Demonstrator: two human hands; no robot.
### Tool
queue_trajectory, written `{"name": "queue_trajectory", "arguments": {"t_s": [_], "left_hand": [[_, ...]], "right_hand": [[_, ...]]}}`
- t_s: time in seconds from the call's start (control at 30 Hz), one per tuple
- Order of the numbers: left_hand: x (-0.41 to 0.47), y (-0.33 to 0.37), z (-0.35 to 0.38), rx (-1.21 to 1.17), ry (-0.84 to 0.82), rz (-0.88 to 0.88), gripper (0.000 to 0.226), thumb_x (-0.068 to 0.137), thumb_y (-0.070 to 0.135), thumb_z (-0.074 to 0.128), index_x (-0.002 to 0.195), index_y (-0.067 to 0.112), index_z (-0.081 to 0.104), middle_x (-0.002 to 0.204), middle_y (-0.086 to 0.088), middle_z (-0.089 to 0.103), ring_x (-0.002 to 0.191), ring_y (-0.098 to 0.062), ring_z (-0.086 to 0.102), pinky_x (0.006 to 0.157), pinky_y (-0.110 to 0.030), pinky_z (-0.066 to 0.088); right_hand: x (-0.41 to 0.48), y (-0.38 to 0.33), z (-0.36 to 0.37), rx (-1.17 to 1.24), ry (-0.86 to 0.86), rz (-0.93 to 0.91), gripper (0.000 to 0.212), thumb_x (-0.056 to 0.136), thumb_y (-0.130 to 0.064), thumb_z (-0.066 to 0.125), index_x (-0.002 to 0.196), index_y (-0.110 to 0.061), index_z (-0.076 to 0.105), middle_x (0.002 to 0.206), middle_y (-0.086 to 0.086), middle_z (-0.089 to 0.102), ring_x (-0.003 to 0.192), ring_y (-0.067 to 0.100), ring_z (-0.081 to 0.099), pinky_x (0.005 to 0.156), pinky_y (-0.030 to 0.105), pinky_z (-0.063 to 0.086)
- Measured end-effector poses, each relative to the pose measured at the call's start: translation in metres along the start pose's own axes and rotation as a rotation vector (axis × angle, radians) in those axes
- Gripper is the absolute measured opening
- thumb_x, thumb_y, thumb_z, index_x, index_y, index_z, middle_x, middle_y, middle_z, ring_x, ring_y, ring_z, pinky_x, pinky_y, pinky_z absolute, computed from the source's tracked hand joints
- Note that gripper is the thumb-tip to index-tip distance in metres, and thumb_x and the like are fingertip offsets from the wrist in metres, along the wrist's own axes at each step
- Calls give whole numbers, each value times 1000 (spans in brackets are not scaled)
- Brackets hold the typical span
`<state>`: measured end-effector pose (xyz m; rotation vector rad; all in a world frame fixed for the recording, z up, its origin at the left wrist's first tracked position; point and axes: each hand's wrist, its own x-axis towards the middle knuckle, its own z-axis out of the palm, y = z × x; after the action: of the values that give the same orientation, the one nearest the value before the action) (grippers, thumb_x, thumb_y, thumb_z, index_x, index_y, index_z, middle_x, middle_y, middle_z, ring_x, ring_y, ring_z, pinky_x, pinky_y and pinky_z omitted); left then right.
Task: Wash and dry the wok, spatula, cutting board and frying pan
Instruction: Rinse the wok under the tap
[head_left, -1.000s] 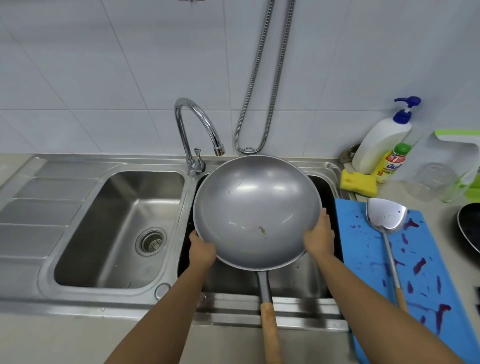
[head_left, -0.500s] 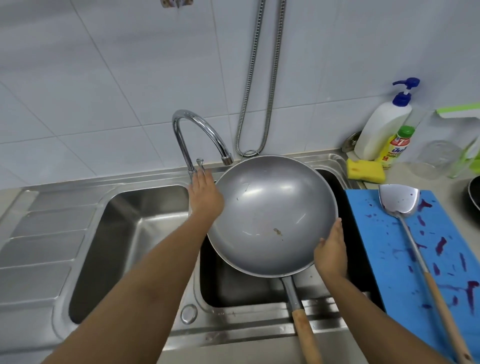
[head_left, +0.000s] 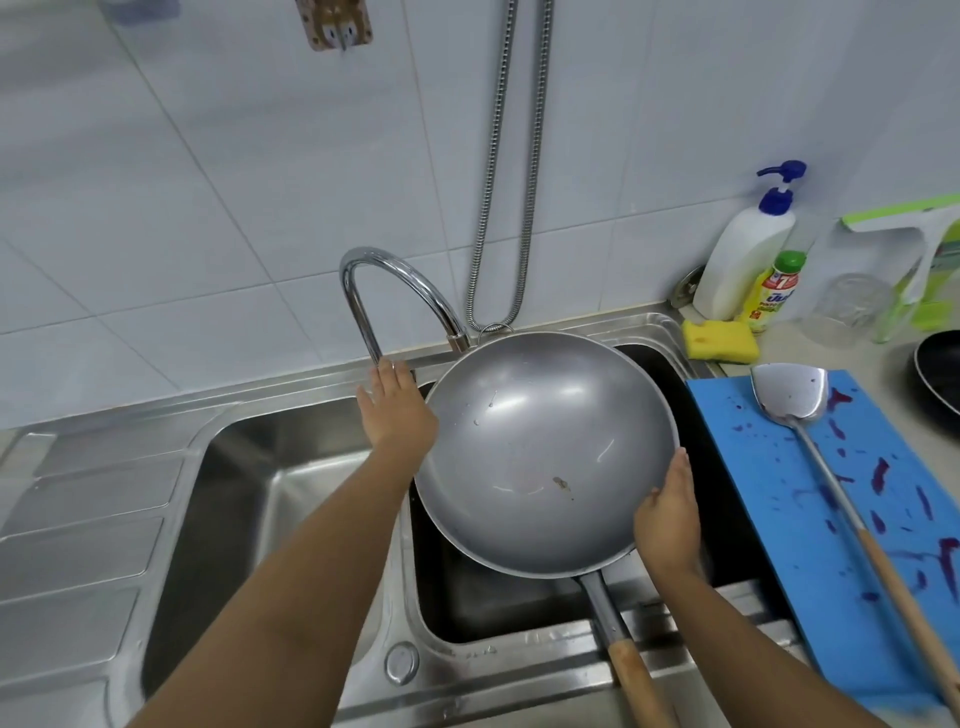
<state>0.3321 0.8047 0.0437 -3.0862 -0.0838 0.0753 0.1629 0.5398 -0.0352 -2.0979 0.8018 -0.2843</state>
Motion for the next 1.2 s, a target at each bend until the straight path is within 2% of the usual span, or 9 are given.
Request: {"name": "queue_trajectory", "arguments": {"t_s": [0.37, 0.5, 0.6, 0.7, 0.77, 0.87, 0.97, 1.07, 1.2], "left_hand": [[-42, -13, 47, -153, -229, 47, 76, 96, 24, 38, 154, 12, -10, 162, -6, -10, 149, -25, -8, 120, -49, 2], [-50, -19, 56, -256, -163, 67, 75, 96, 25, 40, 155, 13, -5, 163, -6, -5, 149, -25, -2, 120, -47, 6], [-78, -13, 68, -536, -31, 9, 72, 92, 16, 46, 155, 14, 11, 162, -6, 7, 148, -26, 9, 120, -44, 12], [-116, 1, 90, -944, -13, -122, 68, 85, 10, 51, 149, 18, 27, 155, -10, 24, 140, -32, 30, 114, -51, 28], [-137, 10, 100, -1176, -54, -178, 71, 86, 7, 53, 149, 24, 25, 155, -7, 24, 142, -28, 28, 115, -51, 29], [-159, 18, 99, -1348, -77, -212, 82, 90, -4, 54, 153, 29, 13, 161, 0, 12, 147, -19, 16, 120, -39, 16], [-165, 20, 96, -1419, -137, -206, 84, 95, -4, 48, 155, 28, -3, 157, 2, 23, 142, -16, 27, 117, -34, 21], [-162, 20, 91, -1571, -309, -389, 83, 100, 3, 45, 153, 35, -11, 147, 5, 34, 131, -24, 41, 108, -45, 40], [-159, 20, 86, -1802, -396, -500, 78, 97, -3, 49, 151, 39, 12, 135, 2, 44, 122, -27, 49, 76, -43, 59]], "right_hand": [[-2, -1, 2, -10, 36, 0, 65, 99, -1, 39, 156, -17, 14, 162, 2, 20, 140, 30, 37, 109, 41, 37], [-3, -2, 1, -24, 32, -6, 64, 99, -1, 39, 156, -17, 14, 161, 2, 21, 136, 31, 42, 106, 41, 40], [-2, -4, 2, -30, 39, 0, 64, 99, -1, 38, 156, -17, 14, 162, 1, 19, 136, 31, 41, 106, 42, 40], [-4, -5, 3, -46, 40, 11, 64, 99, -1, 38, 156, -16, 14, 162, 1, 18, 137, 31, 40, 106, 42, 41], [-4, -5, 3, -71, 32, 12, 64, 99, -2, 38, 156, -16, 14, 162, 1, 18, 135, 32, 42, 104, 42, 42], [-4, -5, 1, -120, 5, 15, 65, 99, -3, 39, 156, -15, 11, 162, 2, 17, 132, 33, 44, 102, 45, 44], [-5, -5, -1, -142, -32, 20, 67, 99, -7, 41, 157, -16, 8, 163, 2, 14, 133, 33, 43, 104, 46, 42], [-6, -6, -5, -108, -96, 18, 73, 100, -15, 47, 157, -19, 2, 164, -3, 5, 140, 32, 34, 110, 47, 35], [-8, -10, -13, -108, -178, 45, 85, 97, -26, 56, 156, -19, -5, 164, -2, -4, 144, 34, 23, 113, 48, 28]]}}
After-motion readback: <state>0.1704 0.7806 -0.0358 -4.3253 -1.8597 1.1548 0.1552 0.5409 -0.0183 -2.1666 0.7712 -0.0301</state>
